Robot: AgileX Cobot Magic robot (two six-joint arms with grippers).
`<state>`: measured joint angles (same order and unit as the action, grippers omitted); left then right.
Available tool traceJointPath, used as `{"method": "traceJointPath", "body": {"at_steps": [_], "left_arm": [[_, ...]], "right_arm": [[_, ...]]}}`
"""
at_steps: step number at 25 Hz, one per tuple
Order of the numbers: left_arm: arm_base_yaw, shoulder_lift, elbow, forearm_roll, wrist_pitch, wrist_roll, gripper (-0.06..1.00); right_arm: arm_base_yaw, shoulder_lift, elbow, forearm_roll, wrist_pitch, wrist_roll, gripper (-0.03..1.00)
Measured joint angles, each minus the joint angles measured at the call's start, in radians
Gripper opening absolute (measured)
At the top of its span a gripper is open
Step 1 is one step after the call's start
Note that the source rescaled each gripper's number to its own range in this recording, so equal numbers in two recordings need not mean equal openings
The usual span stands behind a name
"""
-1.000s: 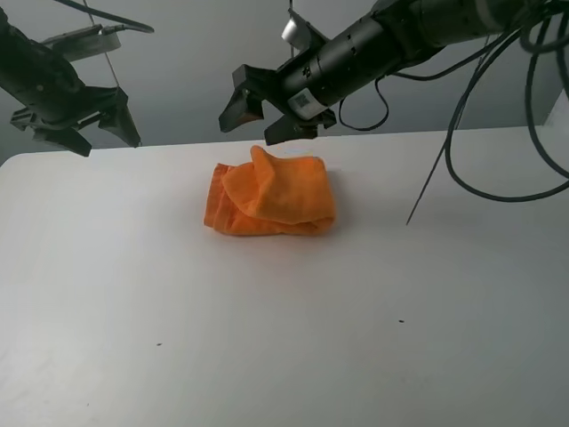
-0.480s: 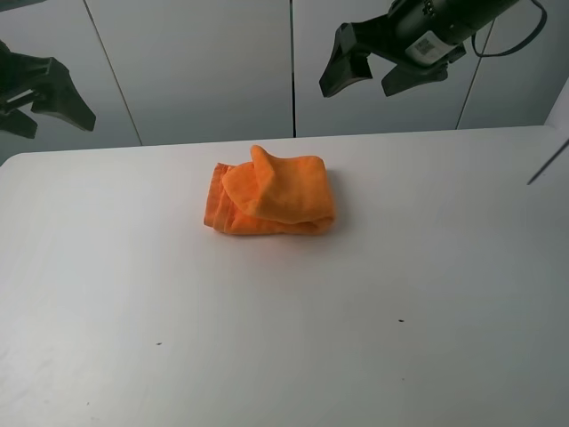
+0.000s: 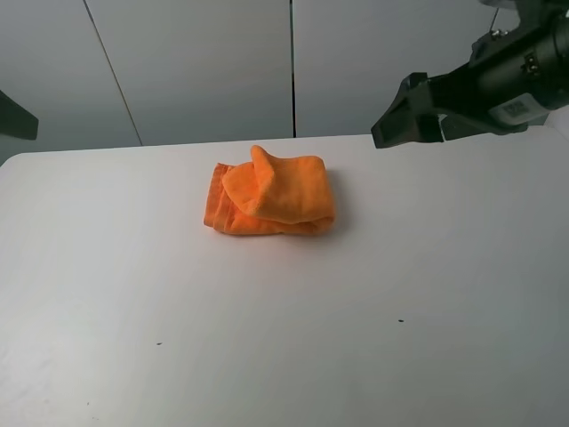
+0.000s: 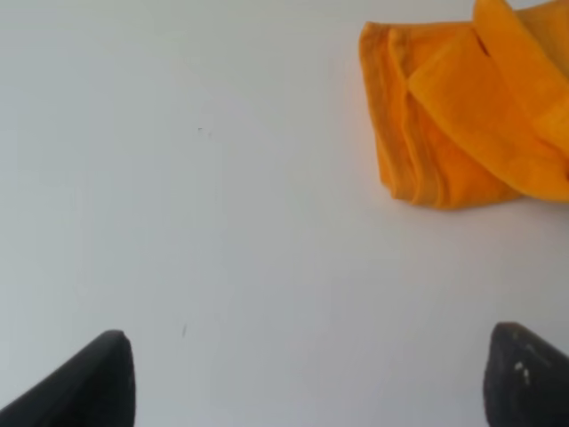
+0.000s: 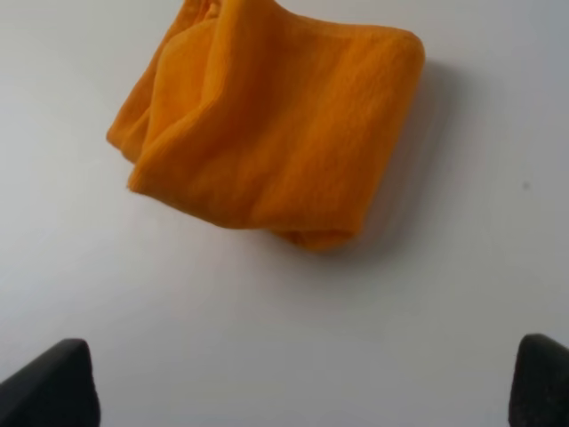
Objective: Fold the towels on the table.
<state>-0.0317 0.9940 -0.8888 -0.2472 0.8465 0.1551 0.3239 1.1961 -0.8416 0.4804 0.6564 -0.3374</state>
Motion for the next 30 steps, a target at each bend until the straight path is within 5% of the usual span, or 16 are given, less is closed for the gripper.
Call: {"method": "traceJointPath", "body": {"at_steps": [14, 24, 30], "left_arm": [[0.0, -0.657, 0.26, 0.002, 0.072, -0.018, 1.0], [0.0, -0.948, 0.272, 0.144, 0.261, -0.019, 1.0], [0.0, -0.992, 0.344, 0.128, 0.279, -0.021, 1.0]], "right_arm": [[0.0, -0.724, 0.251, -0.237, 0.189, 0.109, 1.0], [0.0, -1.056, 0.287, -0.358, 0.47, 0.181, 1.0], [0.0, -1.19, 0.328, -0.397, 0.451, 0.21, 1.0]]}}
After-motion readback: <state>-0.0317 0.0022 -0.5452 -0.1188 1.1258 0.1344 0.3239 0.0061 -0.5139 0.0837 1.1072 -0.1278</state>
